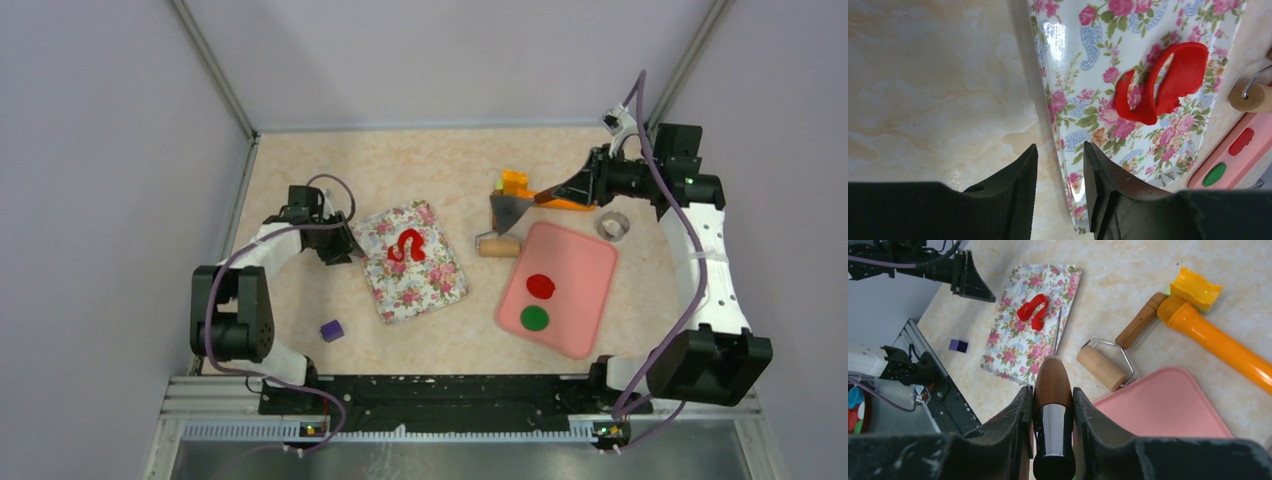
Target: Roll out the dumpling wrappers from the dough
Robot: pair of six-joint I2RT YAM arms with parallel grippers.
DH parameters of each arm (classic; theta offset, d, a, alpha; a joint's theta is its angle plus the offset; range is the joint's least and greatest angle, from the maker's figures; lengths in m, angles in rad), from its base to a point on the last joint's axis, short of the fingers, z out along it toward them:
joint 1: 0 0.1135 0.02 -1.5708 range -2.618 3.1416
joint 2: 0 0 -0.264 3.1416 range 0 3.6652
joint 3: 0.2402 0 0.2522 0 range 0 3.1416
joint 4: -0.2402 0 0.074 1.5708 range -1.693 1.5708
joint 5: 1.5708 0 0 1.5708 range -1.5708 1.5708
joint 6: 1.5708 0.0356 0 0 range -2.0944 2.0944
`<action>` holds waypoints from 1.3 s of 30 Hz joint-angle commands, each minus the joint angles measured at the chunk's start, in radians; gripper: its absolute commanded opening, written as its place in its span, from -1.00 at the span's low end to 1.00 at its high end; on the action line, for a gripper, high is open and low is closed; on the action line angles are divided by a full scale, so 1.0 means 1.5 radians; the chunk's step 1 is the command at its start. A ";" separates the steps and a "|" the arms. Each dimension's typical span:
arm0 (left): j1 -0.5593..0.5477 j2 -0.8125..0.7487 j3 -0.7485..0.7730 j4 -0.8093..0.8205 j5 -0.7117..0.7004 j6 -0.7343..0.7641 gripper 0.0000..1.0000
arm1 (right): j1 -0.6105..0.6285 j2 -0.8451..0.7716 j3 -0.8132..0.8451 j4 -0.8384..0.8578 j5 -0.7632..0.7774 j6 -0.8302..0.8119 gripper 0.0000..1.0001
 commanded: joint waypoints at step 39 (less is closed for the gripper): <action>-0.019 0.220 0.231 0.006 -0.022 0.161 -0.07 | 0.342 0.147 -0.254 0.217 -0.110 0.044 -1.00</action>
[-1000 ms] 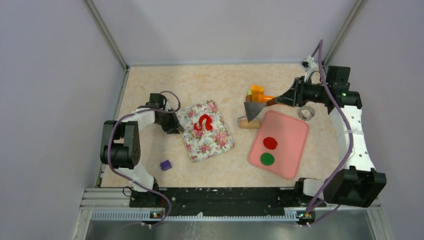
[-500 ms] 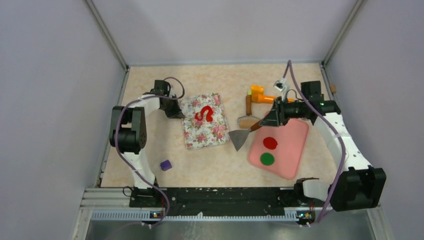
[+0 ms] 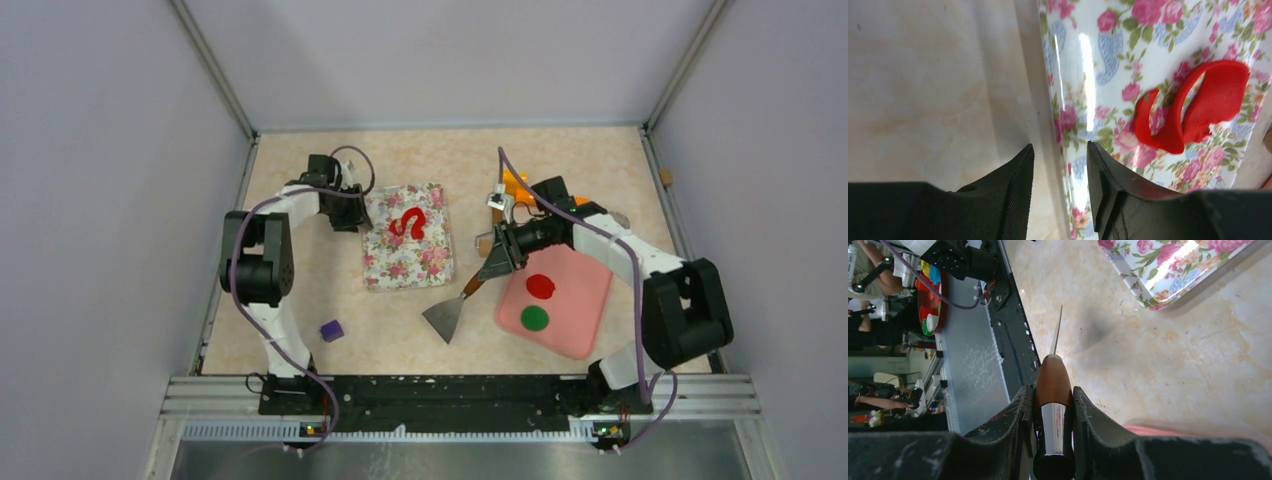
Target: Roll out the dumpling wrappers from the dough
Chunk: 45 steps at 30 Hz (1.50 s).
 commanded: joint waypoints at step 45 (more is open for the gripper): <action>0.008 -0.358 -0.078 -0.034 0.066 0.098 0.03 | 0.041 -0.022 0.201 -0.076 0.401 -0.173 0.41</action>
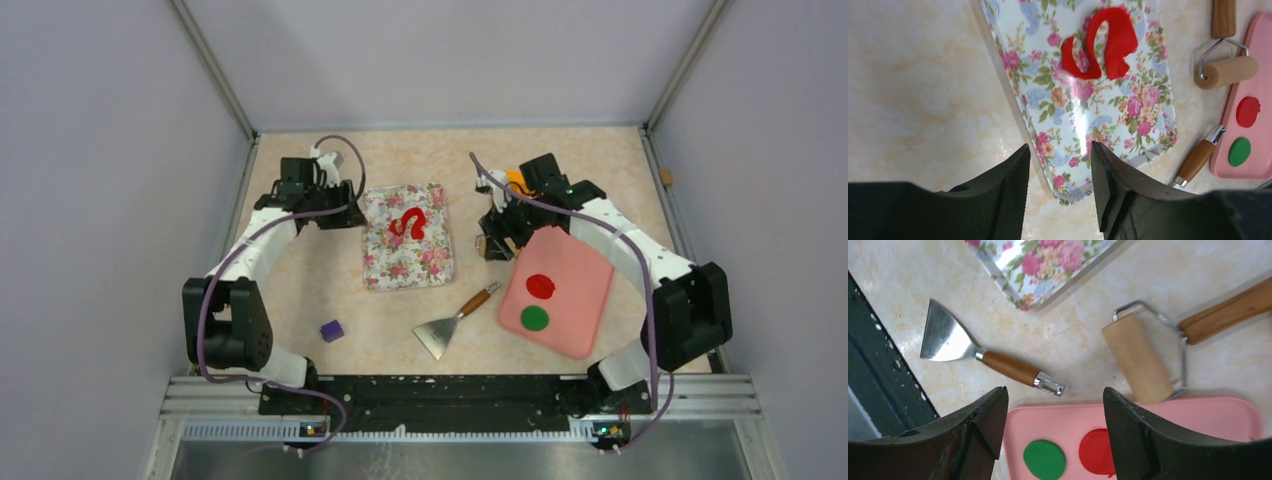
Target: Roll out the dumpling wrappers from the dough
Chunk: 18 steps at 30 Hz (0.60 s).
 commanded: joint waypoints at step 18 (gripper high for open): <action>0.003 -0.167 0.154 0.021 -0.081 0.079 0.98 | -0.077 -0.083 0.234 0.082 0.390 0.253 0.81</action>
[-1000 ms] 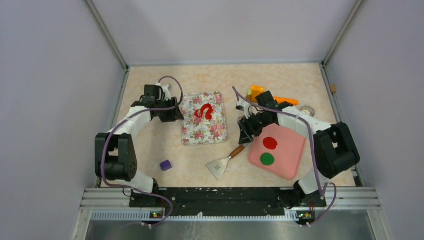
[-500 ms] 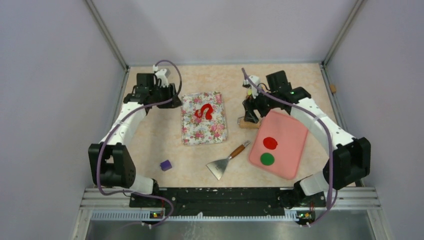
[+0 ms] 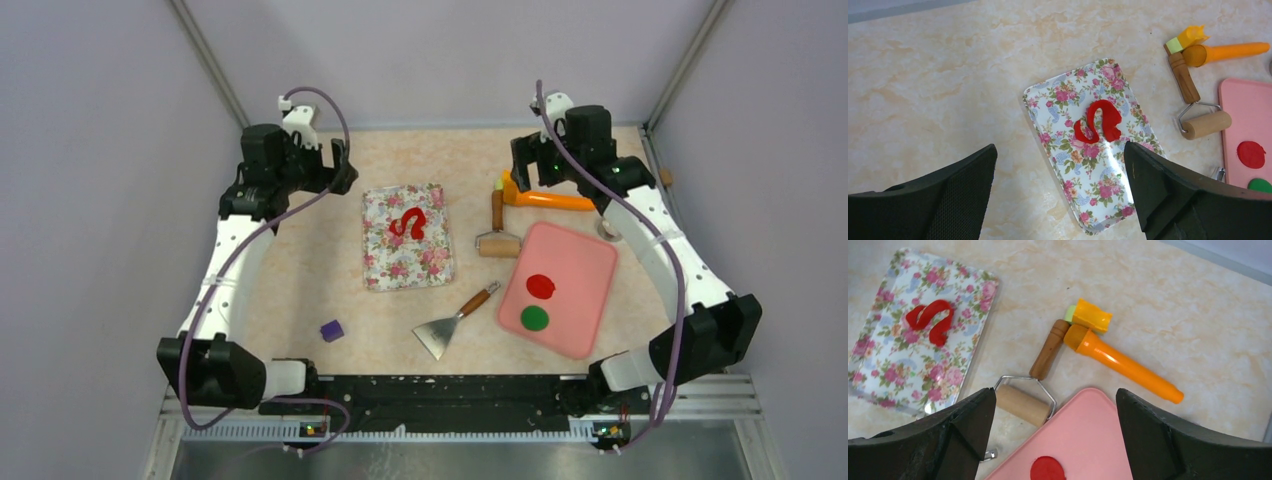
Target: Roll out the dumpling wrappers from the dough
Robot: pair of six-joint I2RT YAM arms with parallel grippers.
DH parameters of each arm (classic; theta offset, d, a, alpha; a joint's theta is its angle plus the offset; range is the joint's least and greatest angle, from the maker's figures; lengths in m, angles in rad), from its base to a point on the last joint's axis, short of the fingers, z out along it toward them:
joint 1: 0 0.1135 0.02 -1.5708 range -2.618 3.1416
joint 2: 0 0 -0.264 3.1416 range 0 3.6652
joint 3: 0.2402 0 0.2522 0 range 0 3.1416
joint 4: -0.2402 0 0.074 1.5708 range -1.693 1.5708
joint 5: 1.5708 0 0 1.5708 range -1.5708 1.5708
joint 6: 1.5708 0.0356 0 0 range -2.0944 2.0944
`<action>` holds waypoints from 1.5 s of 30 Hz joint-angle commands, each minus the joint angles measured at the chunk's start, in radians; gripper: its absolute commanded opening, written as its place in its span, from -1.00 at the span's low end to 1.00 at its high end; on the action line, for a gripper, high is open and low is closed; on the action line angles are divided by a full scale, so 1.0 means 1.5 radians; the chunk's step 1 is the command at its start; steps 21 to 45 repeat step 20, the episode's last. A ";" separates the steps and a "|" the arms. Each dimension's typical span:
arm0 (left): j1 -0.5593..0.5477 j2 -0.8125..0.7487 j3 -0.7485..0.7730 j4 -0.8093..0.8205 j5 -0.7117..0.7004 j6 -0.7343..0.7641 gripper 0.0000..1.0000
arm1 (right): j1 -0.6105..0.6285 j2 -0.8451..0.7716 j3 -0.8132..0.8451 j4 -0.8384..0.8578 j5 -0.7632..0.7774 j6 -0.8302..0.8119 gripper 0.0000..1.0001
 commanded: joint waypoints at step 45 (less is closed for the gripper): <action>0.003 -0.036 0.060 -0.001 -0.089 0.003 0.98 | 0.000 -0.022 0.118 0.018 0.238 0.082 0.90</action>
